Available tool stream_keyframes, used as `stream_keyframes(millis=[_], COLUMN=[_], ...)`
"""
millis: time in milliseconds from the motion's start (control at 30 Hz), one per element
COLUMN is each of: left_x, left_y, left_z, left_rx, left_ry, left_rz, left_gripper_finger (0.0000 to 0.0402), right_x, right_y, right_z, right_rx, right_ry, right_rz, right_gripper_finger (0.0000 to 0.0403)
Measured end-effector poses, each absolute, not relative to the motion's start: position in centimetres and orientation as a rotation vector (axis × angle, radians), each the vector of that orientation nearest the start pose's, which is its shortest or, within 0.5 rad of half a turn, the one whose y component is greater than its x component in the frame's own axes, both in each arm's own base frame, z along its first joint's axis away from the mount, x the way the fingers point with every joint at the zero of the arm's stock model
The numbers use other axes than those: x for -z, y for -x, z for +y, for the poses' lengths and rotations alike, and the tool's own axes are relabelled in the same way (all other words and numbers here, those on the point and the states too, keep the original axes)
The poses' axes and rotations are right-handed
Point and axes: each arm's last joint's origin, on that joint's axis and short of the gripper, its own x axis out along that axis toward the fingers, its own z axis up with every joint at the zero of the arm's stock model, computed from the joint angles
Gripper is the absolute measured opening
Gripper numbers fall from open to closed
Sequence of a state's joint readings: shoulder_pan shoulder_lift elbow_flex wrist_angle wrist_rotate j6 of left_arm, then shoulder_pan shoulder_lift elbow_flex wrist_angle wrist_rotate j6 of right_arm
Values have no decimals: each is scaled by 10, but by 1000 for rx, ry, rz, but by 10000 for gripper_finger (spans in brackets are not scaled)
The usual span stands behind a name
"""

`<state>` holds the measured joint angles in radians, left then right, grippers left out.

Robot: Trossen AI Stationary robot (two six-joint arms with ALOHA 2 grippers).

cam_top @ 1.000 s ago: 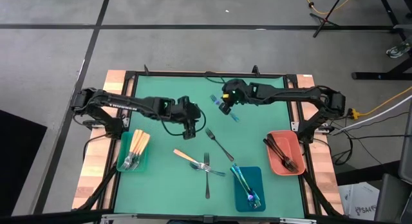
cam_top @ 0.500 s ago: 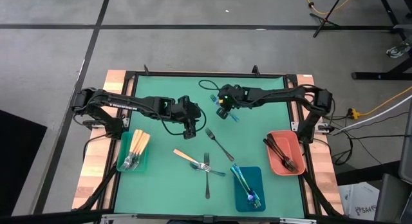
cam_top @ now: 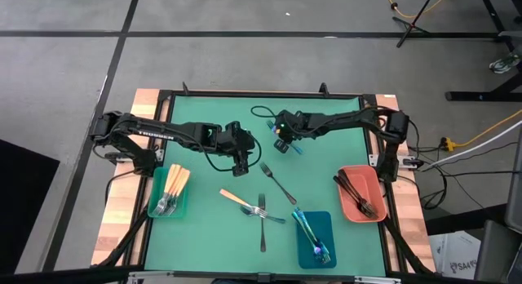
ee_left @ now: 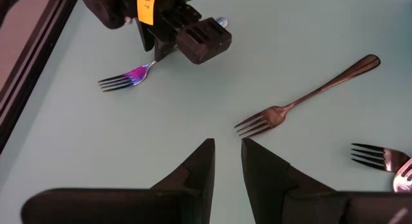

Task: Sort silverware by color (type)
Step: Put the blue fork into the blue bin

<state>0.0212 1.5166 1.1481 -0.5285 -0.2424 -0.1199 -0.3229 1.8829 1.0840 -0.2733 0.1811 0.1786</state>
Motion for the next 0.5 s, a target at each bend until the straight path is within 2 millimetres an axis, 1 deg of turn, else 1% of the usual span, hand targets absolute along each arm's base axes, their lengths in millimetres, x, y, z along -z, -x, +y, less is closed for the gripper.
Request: stream_keyframes(millis=[100, 333, 500], left_x=[-260, -260, -260], left_y=[-315, -315, -315], left_z=[14, 14, 14], left_rx=[-299, -300, -300], left_ry=[12, 11, 11], left_rz=[877, 878, 878], left_gripper_finger=[71, 71, 71], right_x=[-133, -133, -132], right_y=[-341, -343, -344], right_z=[-120, -120, -119], right_rx=[549, 544, 510], right_ry=[-235, -236, -255], right_rz=[1044, 1034, 1019], right_gripper_finger=[99, 99, 99])
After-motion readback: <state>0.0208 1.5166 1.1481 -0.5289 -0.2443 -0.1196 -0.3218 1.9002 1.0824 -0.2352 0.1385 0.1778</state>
